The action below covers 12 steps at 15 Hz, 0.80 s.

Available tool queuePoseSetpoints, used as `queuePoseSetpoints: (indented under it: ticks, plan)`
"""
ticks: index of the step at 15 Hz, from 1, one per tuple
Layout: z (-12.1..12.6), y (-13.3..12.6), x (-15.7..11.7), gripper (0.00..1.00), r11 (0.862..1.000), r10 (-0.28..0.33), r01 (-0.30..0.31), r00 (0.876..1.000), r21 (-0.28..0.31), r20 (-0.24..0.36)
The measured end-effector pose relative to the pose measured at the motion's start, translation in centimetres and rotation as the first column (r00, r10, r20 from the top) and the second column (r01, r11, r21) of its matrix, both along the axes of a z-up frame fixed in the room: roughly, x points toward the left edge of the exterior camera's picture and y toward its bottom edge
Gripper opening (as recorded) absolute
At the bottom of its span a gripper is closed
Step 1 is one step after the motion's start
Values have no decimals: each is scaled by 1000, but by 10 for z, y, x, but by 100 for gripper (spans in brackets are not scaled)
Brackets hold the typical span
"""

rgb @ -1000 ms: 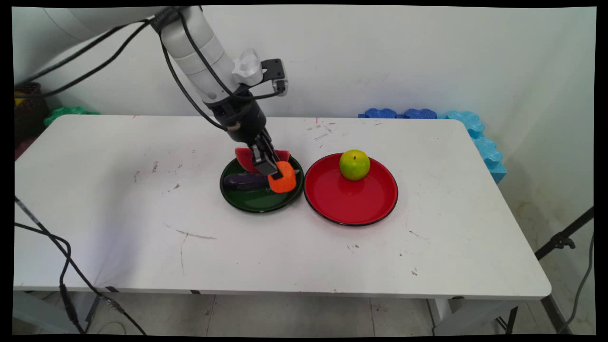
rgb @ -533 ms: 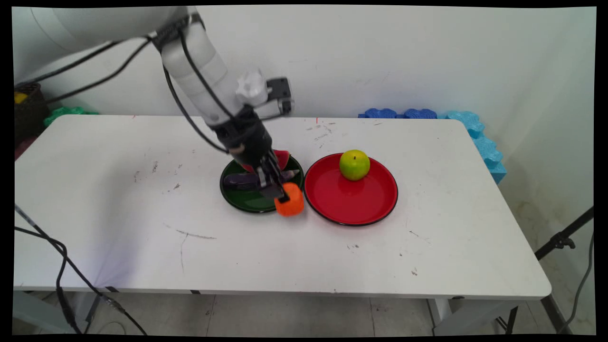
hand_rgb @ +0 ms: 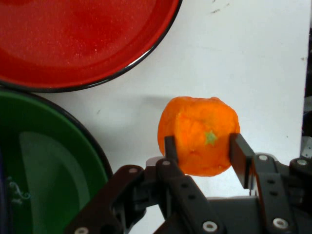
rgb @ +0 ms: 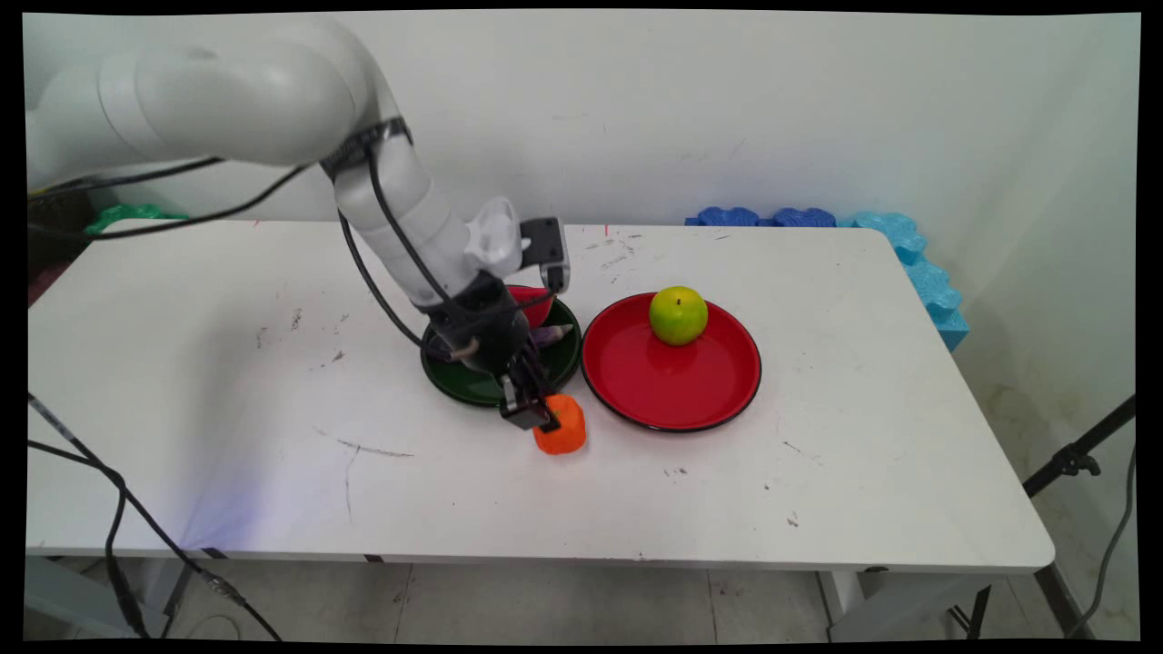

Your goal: Place the picked object on the table

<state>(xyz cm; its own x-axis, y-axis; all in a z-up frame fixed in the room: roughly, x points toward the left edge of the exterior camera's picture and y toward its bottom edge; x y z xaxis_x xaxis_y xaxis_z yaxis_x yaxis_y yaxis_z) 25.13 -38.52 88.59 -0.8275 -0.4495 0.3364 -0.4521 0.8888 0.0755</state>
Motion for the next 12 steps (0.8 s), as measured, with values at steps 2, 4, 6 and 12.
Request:
queuePoseSetpoints:
  ticks: [2,4,6,12]
  plan:
    - [-11,1,-1,0,1000,-1,1,1000,-7,-2]
    - [-20,1,-1,0,1000,-1,1,1000,-13,-4]
    - [-27,1,-1,0,1000,-1,1,1000,-20,-8]
    - [-27,-3,-9,100,999,7,-9,999,-45,-39]
